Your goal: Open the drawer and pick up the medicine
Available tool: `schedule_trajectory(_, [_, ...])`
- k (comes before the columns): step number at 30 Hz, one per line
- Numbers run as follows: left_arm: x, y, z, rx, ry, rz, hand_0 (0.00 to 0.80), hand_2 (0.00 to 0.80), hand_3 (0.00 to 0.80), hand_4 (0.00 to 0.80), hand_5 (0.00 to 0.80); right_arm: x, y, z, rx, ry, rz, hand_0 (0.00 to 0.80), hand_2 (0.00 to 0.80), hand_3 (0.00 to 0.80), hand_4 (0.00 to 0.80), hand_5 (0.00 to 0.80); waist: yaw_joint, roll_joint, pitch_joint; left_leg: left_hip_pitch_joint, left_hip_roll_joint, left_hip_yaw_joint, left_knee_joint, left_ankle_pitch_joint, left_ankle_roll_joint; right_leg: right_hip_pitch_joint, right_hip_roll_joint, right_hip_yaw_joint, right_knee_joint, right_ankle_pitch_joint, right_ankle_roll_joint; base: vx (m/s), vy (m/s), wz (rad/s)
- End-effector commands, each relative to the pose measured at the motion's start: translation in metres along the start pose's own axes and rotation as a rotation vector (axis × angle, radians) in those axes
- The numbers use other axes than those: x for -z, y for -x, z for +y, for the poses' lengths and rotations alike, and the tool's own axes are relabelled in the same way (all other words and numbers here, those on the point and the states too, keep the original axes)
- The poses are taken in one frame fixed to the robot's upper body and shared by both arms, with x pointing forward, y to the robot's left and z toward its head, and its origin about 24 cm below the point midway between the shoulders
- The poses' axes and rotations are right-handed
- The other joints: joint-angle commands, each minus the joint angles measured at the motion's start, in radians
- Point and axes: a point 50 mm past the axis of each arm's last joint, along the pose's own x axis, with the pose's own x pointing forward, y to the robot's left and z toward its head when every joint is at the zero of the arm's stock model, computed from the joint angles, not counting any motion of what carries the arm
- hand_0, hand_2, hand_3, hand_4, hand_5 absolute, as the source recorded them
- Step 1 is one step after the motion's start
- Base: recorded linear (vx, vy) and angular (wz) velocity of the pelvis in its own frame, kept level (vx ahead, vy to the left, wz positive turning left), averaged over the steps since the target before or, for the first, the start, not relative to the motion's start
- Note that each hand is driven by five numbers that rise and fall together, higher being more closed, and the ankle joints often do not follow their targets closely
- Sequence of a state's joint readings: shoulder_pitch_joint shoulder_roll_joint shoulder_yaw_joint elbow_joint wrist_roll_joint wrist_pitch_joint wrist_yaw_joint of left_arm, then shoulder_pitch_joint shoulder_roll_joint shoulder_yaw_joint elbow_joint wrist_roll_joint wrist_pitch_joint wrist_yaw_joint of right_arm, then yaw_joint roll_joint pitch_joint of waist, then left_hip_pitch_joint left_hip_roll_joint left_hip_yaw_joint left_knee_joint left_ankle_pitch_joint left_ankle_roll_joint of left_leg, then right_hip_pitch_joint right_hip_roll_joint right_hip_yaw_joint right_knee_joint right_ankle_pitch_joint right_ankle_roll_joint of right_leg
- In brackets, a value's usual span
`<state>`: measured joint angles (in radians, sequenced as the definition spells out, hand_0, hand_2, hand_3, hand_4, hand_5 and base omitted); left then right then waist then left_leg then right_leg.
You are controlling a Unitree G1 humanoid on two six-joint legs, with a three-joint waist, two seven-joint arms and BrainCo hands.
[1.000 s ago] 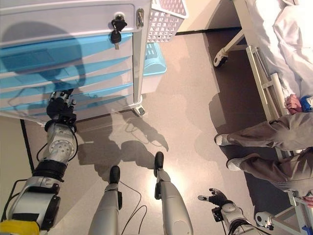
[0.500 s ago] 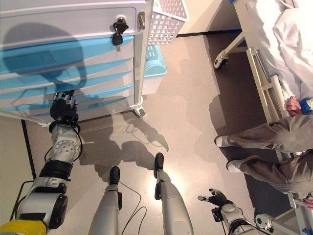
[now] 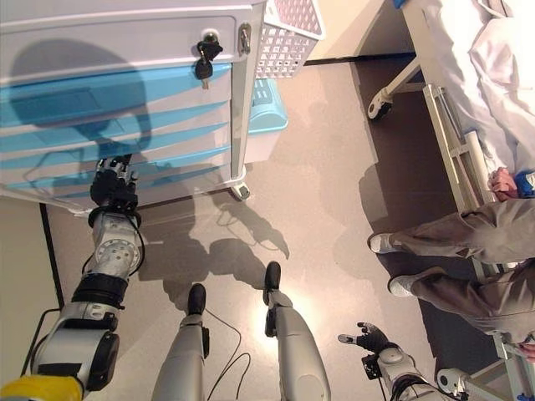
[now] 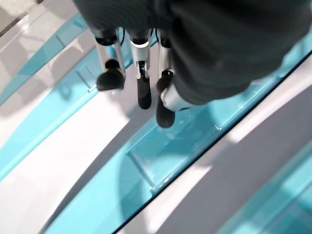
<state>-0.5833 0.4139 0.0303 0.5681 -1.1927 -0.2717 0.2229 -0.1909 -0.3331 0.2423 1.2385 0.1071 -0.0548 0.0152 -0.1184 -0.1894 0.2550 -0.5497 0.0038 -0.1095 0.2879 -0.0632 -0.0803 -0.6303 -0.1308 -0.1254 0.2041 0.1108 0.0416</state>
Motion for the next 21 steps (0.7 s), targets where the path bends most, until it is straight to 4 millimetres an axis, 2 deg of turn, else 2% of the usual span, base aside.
schedule_trajectory(1, [-0.073,0.028,-0.119,0.627,0.063,-0.396,0.800,0.800,0.800,0.800,0.800,0.045,0.011,-0.020,0.047,0.046,0.128,0.000,0.000,0.000,0.000,0.000,0.031,0.047,-0.083,-0.119,-0.046,-0.027,0.033,0.051,0.048,0.016,0.022,-0.033,0.099,-0.092,0.038,-0.037,-0.023,0.04])
schedule_trajectory(21, [-0.052,0.035,-0.103,0.608,0.085,-0.323,0.800,0.800,0.800,0.800,0.800,0.049,0.013,-0.022,0.055,0.049,0.141,0.000,0.000,0.000,0.000,0.000,0.050,0.055,-0.079,-0.125,-0.043,-0.051,0.047,0.064,0.038,0.008,0.023,-0.059,0.156,-0.124,0.023,-0.011,-0.012,0.02])
